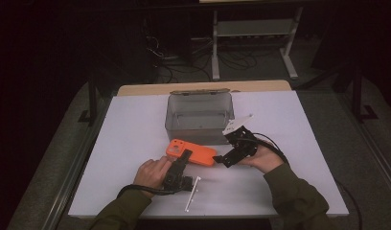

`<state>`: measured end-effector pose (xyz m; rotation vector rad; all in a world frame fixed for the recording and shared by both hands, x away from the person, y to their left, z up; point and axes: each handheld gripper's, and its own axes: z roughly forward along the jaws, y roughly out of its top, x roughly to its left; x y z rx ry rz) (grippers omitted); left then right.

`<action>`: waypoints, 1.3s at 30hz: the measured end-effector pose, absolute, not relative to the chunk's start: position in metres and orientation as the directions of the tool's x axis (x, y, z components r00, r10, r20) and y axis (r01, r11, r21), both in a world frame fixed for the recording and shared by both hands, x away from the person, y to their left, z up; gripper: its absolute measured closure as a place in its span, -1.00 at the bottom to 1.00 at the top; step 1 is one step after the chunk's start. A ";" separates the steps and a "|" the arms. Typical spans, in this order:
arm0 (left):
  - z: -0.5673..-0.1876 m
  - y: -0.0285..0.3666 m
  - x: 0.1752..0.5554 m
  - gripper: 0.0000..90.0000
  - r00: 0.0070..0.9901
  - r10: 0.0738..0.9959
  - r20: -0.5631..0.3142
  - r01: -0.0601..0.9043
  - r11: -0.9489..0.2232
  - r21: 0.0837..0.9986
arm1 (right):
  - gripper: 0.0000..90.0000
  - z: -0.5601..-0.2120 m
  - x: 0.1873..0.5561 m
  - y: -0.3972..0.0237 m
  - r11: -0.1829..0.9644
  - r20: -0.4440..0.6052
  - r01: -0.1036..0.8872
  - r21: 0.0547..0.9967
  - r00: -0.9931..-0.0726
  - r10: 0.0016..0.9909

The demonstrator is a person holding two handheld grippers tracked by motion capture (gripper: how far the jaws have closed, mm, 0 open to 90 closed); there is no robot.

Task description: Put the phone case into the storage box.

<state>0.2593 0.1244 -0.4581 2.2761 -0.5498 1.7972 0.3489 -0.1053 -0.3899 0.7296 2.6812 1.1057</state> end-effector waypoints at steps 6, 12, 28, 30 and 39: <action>-0.457 0.125 0.259 0.78 0.197 -0.176 0.965 -0.393 -0.915 -0.087 | -0.97 -0.398 0.341 -0.118 0.583 0.033 0.391 0.712 -0.848 0.529; -0.456 0.125 0.259 0.78 0.197 -0.174 0.965 -0.393 -0.916 -0.085 | -0.97 -0.405 0.334 -0.131 0.544 0.029 0.408 0.733 -0.819 0.574; -0.455 0.125 0.258 0.78 0.201 -0.163 0.966 -0.391 -0.917 -0.073 | -0.97 -0.431 0.303 -0.160 0.476 0.043 0.451 0.755 -0.758 0.651; -0.455 0.125 0.258 0.78 0.200 -0.163 0.966 -0.392 -0.917 -0.073 | -0.97 -0.435 0.299 -0.162 0.476 0.040 0.457 0.751 -0.752 0.658; -0.456 0.125 0.258 0.78 0.201 -0.162 0.966 -0.393 -0.917 -0.072 | -0.97 -0.443 0.287 -0.175 0.459 0.042 0.475 0.751 -0.728 0.685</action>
